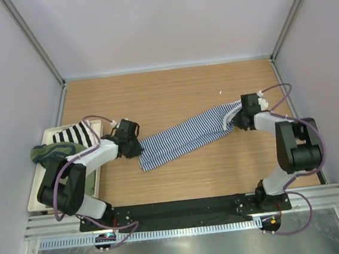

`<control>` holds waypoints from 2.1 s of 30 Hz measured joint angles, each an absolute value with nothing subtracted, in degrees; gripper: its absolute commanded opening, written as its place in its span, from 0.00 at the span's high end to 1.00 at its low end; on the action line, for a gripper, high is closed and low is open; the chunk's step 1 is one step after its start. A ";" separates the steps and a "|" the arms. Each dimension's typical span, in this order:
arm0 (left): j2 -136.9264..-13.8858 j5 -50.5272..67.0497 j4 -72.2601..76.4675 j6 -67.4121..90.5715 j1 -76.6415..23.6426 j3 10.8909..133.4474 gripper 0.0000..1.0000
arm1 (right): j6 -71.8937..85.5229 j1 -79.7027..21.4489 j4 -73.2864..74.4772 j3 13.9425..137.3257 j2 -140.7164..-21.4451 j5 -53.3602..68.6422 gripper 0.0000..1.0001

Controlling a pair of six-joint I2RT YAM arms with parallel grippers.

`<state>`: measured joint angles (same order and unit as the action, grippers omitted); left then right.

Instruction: Fold and stack the tank tops

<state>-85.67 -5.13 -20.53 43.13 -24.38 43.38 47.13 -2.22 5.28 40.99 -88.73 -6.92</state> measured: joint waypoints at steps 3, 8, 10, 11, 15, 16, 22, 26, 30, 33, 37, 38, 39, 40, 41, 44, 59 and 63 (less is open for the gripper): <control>-83.57 -4.80 -19.38 44.86 -29.10 40.95 1.00 | 47.05 -1.69 4.95 49.98 -97.43 -4.08 0.98; -81.28 -3.79 -18.33 51.37 -44.82 38.22 1.00 | 46.30 -0.80 4.14 70.81 -114.85 5.61 0.98; -81.01 -3.81 -17.63 55.07 -51.44 37.69 1.00 | 45.87 -0.69 4.84 78.19 -120.51 10.70 0.97; -81.01 -4.10 -17.08 56.73 -53.80 37.67 1.00 | 45.56 -0.69 5.52 82.26 -123.52 13.67 0.96; -82.21 -7.18 -13.47 64.38 -63.83 38.44 0.92 | 45.34 -1.61 6.94 93.23 -131.81 23.40 0.94; -83.26 -8.10 -12.97 65.91 -65.67 39.11 0.84 | 45.25 -2.04 7.90 95.74 -133.53 25.39 0.94; -82.98 -9.89 -12.49 72.62 -71.26 38.15 0.52 | 44.73 -3.55 9.32 105.34 -139.68 28.86 0.89; -78.35 -10.55 -14.04 75.31 -71.68 34.85 0.50 | 44.38 -3.53 9.58 107.04 -140.40 29.52 0.65; -75.05 -12.51 -17.78 76.03 -71.26 34.44 0.46 | 43.09 -3.60 11.33 108.57 -140.42 28.97 0.53; -71.81 -12.78 -20.12 74.96 -68.97 34.44 0.47 | 41.43 -3.81 12.73 109.32 -139.96 27.79 0.49; -69.14 -12.67 -21.26 71.99 -62.78 34.48 0.48 | 38.44 -4.19 16.93 108.57 -137.40 23.49 0.49; -69.04 -12.75 -21.39 70.96 -61.32 34.54 0.48 | 37.76 -4.32 17.43 107.37 -136.25 22.52 0.49; -69.12 -12.69 -21.52 69.93 -60.20 34.68 0.49 | 37.26 -4.36 18.13 105.84 -134.85 21.65 0.49; -69.28 -12.58 -21.47 69.30 -59.61 34.81 0.50 | 36.91 -4.38 18.59 104.22 -133.40 21.04 0.49; -69.73 -12.25 -21.50 68.38 -59.00 35.20 0.51 | 36.36 -4.38 18.20 100.16 -130.39 20.32 0.50; -72.97 -11.03 -20.18 66.15 -57.80 36.86 0.52 | 36.05 -4.38 17.74 90.94 -123.59 20.23 0.52; -87.46 -1.74 -8.05 64.38 -55.37 40.71 0.75 | 39.00 -4.32 4.82 67.59 -113.32 29.19 0.55; -88.12 -0.99 -7.05 64.99 -55.42 40.29 1.00 | 39.13 -4.32 4.45 69.32 -115.28 29.43 0.59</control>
<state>-88.12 -0.99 -7.05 64.99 -55.42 40.29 39.13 -4.32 4.45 69.32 -115.28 29.43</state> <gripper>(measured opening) 0.100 0.425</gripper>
